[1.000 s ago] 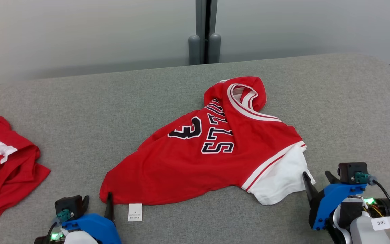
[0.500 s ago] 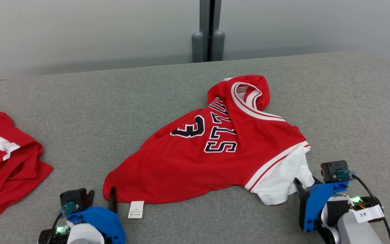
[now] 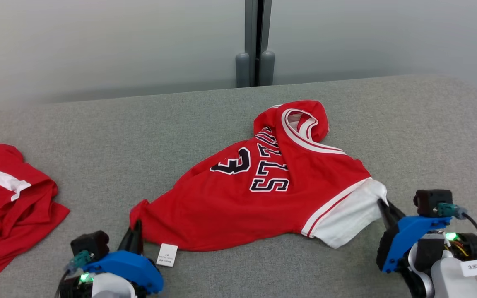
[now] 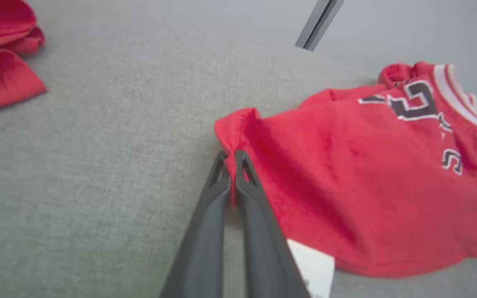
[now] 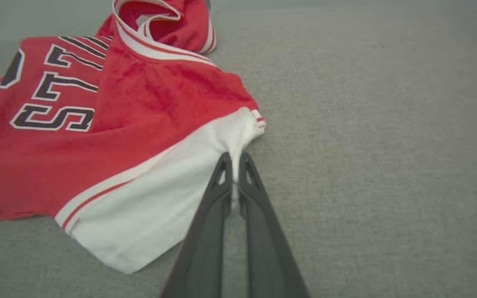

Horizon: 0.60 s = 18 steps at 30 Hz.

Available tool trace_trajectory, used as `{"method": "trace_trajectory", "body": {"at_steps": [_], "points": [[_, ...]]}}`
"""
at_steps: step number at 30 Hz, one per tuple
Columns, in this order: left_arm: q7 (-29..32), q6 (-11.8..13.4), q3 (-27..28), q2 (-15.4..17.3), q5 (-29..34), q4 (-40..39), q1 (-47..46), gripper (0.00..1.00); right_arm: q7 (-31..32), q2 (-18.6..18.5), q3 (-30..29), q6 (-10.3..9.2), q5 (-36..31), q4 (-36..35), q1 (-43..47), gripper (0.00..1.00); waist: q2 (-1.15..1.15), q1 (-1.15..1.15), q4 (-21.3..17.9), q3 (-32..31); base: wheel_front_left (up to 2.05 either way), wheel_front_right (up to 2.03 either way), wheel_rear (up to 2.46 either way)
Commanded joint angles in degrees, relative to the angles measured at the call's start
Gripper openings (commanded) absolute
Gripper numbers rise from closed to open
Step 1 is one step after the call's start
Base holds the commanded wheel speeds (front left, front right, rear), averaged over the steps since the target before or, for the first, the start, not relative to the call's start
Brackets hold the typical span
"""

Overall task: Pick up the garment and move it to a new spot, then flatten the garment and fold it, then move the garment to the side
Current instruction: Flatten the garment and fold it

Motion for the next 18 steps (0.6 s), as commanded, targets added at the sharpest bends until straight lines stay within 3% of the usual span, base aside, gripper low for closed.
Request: {"method": "trace_trajectory", "body": {"at_steps": [1,8,14,15,18], "points": [[-1.2,-0.71,1.66,0.52,-1.48,-2.95,0.2,0.0,-0.04,-0.08,-0.96,0.03,0.79,-3.25,1.33,0.0,0.0,0.0,-0.07,-0.59,0.0,0.0,0.0],[1.1,-1.39,7.52,1.86,-9.2,-22.65,3.93,0.0,3.61,-0.07,-3.86,0.03,4.29,-22.12,5.42,0.0,0.0,0.0,-0.39,-2.0,0.0,0.0,0.0],[7.58,1.08,11.16,2.16,-16.62,-44.68,7.75,0.0,7.42,-0.1,-4.67,0.03,4.99,-38.02,7.67,0.0,0.0,0.0,-1.26,-1.66,0.0,0.0,0.0],[7.58,1.08,11.16,2.16,-16.62,-44.68,7.75,0.0,7.42,-0.1,-4.67,0.03,4.99,-38.02,7.67,0.0,0.0,0.0,-1.26,-1.66,0.0,0.0,0.0],[10.58,2.89,12.42,2.99,-18.92,-54.86,8.65,0.0,8.31,-0.07,-5.73,0.03,4.27,-45.84,7.56,0.0,0.0,0.0,-1.62,-1.26,0.0,0.0,0.0]]}}
